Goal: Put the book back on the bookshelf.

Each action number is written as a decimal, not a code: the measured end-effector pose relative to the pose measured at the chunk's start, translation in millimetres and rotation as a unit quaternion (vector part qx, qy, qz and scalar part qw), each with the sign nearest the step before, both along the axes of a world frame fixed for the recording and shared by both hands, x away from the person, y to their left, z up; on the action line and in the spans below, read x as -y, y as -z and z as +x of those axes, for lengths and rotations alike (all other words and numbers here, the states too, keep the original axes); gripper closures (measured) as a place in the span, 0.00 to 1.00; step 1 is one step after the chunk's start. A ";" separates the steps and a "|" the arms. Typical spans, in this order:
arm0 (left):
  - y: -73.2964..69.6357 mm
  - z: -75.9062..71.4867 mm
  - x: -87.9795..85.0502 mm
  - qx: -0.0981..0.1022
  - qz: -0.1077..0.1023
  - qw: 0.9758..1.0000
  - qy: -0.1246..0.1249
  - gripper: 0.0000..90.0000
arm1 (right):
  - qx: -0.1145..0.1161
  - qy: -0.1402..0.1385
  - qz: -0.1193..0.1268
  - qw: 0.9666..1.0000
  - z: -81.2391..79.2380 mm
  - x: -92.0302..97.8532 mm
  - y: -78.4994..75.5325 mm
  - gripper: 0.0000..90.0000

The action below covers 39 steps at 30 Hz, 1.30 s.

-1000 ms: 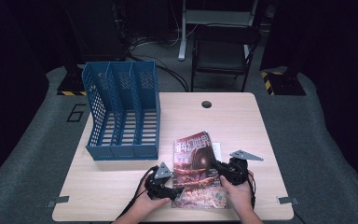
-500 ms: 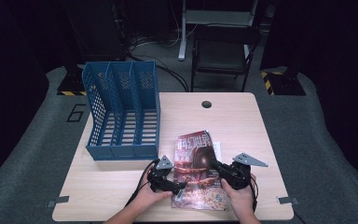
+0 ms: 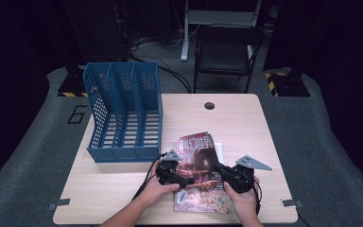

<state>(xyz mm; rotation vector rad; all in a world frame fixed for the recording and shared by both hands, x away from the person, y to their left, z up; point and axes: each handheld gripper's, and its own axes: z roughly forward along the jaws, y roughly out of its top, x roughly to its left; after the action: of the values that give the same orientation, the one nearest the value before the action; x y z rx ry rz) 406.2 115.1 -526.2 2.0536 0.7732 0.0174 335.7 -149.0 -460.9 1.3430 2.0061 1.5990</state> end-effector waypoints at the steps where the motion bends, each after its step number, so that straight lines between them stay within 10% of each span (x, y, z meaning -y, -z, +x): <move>1: 0.0 0.0 0.0 0.000 0.000 1.000 0.000 0.01 | 0.000 -0.001 -0.001 1.000 0.0 -0.1 -0.2 0.96; 20: 4.5 9.8 8.6 -0.005 -0.003 0.999 0.035 0.01 | -0.006 -0.001 -0.004 1.000 7.2 3.1 5.1 0.96; 39: 4.4 7.1 14.7 0.003 0.005 1.000 0.009 0.01 | -0.085 0.021 -0.048 0.995 34.4 13.8 33.6 0.90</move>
<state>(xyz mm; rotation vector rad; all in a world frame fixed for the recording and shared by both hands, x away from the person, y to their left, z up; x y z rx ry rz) 413.3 100.4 -530.6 2.0698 0.7522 0.0178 370.1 -162.8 -494.5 1.5190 2.1055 1.3930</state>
